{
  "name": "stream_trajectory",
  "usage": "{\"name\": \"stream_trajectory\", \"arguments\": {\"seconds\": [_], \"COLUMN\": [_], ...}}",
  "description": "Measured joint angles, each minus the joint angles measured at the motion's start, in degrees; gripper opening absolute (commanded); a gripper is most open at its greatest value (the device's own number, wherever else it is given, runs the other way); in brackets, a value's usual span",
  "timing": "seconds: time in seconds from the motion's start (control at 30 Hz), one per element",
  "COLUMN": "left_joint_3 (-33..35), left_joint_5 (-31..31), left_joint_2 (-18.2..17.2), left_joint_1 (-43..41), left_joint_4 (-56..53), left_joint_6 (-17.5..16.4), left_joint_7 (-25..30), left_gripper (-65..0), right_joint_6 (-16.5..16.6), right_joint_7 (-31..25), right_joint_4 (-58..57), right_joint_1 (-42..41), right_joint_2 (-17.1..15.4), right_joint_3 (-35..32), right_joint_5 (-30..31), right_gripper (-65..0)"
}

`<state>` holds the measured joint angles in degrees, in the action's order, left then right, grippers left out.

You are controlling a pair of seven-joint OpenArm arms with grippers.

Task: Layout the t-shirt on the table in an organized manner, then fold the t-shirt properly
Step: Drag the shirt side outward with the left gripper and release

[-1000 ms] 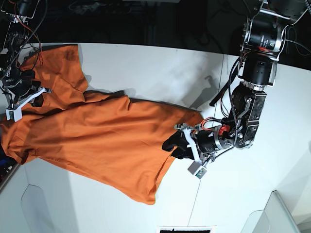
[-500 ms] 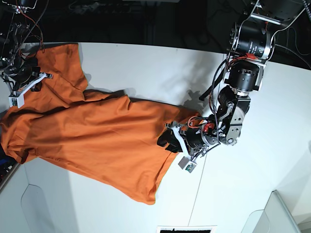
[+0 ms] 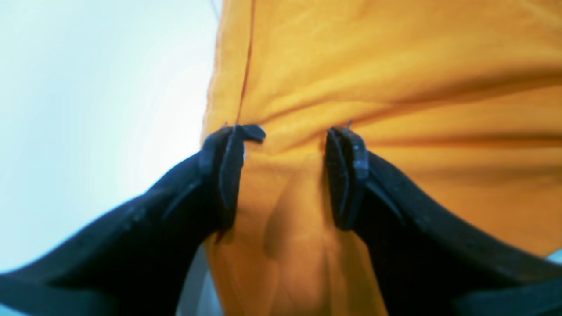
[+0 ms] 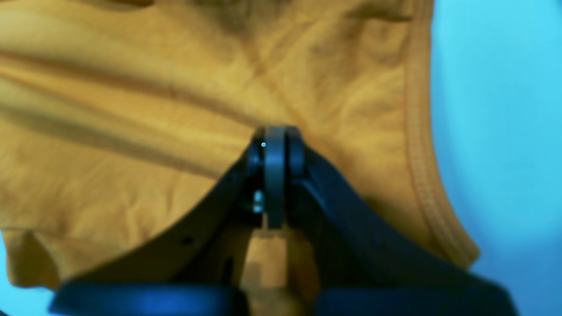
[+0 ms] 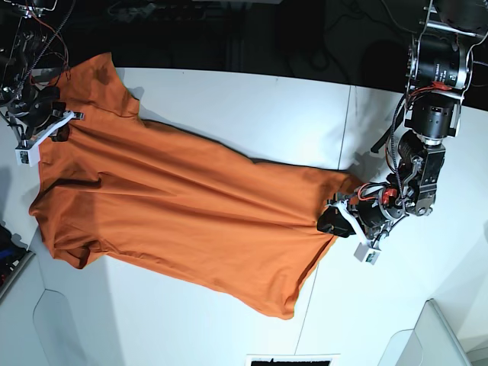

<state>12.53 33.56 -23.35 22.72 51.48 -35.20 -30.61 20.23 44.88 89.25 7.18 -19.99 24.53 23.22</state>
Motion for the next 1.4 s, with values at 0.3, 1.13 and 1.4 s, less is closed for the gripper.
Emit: {"name": "stream_trajectory", "arguments": {"seconds": [0.3,1.13,1.4], "left_joint_3": [-5.4,-11.3,-20.7], "left_joint_5": [9.9,25.0,27.4], "left_joint_2": [-3.6,-3.9,-3.3], "left_joint_1": [-7.6,-25.7,-26.8], "left_joint_4": [1.1,16.0,23.9], "left_joint_6": [-5.8,-7.8,-4.9], "left_joint_7": [-0.4,-9.2,-22.3], "left_gripper": [-30.9,-30.9,-30.8], "right_joint_6": [2.3,8.7,8.5], "right_joint_7": [-0.9,-1.2,0.7], "right_joint_4": [-0.1,-19.3,-13.0], "right_joint_1": [-1.6,-17.5,-14.5], "right_joint_2": [-0.2,-3.3,-4.5], "right_joint_3": [0.0,-0.2,3.9], "right_joint_5": [-3.0,-0.4,9.4], "right_gripper": [-62.9,-59.8,-44.4]}}
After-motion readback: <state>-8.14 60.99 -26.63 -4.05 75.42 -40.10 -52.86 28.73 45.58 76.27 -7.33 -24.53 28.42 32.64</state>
